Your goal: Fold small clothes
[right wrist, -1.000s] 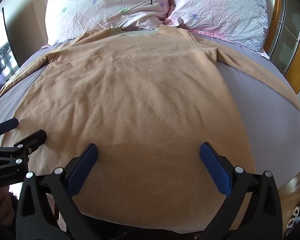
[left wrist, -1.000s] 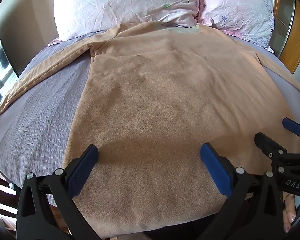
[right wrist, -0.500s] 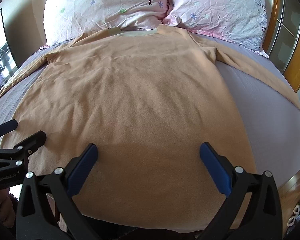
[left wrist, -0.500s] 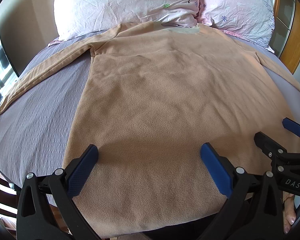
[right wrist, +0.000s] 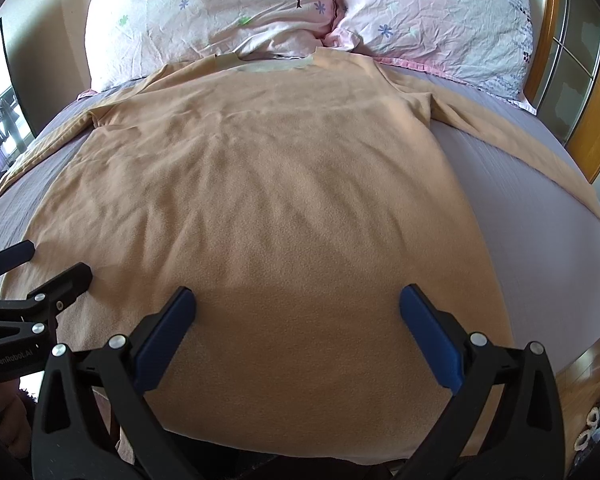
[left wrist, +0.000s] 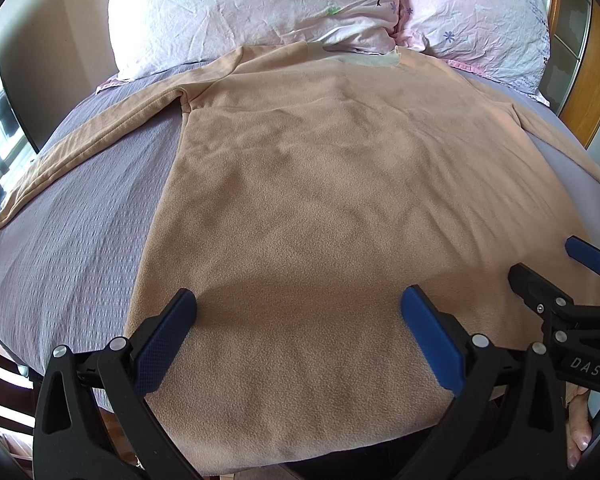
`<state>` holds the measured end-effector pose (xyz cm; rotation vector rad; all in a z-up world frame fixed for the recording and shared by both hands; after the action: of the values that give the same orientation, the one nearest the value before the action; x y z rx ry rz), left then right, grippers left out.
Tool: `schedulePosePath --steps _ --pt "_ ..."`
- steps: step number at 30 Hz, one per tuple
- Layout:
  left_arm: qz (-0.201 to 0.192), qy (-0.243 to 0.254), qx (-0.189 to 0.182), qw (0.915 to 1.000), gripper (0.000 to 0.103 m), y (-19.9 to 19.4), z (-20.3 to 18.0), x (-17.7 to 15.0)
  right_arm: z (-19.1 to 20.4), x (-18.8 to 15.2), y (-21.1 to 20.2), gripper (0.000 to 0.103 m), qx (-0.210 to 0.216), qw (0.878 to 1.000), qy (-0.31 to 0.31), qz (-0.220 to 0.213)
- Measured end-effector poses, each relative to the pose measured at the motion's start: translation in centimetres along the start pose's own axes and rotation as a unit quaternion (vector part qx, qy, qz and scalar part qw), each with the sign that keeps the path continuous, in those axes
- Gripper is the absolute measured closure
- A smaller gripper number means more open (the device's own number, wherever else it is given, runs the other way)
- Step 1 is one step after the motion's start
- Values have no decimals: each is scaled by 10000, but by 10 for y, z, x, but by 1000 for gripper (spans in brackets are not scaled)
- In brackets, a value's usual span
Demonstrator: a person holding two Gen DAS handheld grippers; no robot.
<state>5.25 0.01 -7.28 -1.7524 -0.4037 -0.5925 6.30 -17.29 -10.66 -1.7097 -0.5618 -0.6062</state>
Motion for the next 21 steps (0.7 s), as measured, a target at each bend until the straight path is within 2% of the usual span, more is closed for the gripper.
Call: schedulePosePath --steps 21 --pt "0 0 2 10000 1 0 0 0 -3 0 1 2 -3 10000 31 -21"
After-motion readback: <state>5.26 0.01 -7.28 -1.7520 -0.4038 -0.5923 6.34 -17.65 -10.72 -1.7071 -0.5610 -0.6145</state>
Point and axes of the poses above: each gripper's, at about its wrist camera, not at the fingertips, and y roughly the way its jaws point, z to its left, x to its top, the point moved 9 cm from there along y, roughly the way its jaws point, and after that the axes turned 15 degrees about -x, right-handed, at the moved point
